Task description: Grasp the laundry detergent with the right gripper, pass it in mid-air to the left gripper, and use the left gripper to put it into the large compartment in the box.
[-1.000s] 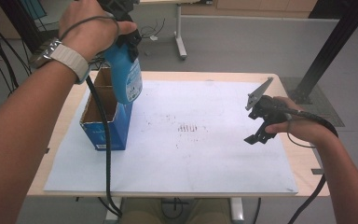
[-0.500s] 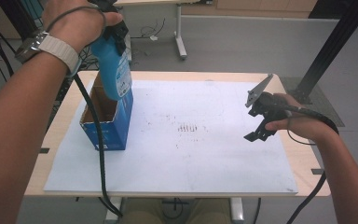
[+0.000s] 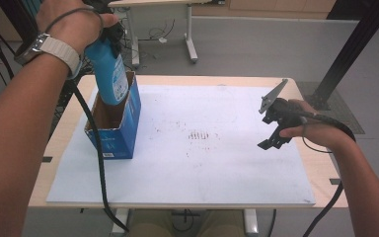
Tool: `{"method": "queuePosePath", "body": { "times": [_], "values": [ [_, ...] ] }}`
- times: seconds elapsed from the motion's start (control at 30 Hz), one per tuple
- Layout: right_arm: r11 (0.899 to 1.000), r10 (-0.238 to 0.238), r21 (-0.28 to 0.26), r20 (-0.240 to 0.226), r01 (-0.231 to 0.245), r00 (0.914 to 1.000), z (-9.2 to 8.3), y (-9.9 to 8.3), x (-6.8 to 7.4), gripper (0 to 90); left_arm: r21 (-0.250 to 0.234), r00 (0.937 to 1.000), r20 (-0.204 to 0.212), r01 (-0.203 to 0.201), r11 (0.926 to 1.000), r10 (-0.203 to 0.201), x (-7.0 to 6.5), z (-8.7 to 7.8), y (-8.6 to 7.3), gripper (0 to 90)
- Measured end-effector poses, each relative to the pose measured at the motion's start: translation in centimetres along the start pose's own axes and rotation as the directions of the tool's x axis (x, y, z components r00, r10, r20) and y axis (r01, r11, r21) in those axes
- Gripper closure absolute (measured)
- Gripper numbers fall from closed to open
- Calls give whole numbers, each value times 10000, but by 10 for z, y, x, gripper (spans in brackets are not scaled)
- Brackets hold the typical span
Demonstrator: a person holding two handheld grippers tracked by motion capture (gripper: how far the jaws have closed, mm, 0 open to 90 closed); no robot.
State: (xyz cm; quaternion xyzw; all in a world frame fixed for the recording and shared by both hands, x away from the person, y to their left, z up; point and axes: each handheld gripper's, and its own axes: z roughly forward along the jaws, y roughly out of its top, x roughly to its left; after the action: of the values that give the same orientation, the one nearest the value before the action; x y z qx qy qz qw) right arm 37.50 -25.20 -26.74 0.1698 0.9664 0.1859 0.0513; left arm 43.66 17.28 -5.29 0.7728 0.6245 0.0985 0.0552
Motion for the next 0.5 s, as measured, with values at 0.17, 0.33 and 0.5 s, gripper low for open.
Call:
{"method": "queuePosePath", "body": {
  "times": [0.17,0.33,0.5],
  "values": [
    [10000,39,-43,-26,-39,10000,2,-2,-1,74,2,9997,-60,233,9997,-233,7,5,1,376],
    [9999,95,-42,-60,-95,9999,4,-3,-2,74,65,9991,-97,423,9991,-422,14,11,1,376],
    [10000,87,-18,-113,-87,9999,7,-2,-3,74,109,9982,-145,578,9983,-576,21,21,2,376]
  ]
}}
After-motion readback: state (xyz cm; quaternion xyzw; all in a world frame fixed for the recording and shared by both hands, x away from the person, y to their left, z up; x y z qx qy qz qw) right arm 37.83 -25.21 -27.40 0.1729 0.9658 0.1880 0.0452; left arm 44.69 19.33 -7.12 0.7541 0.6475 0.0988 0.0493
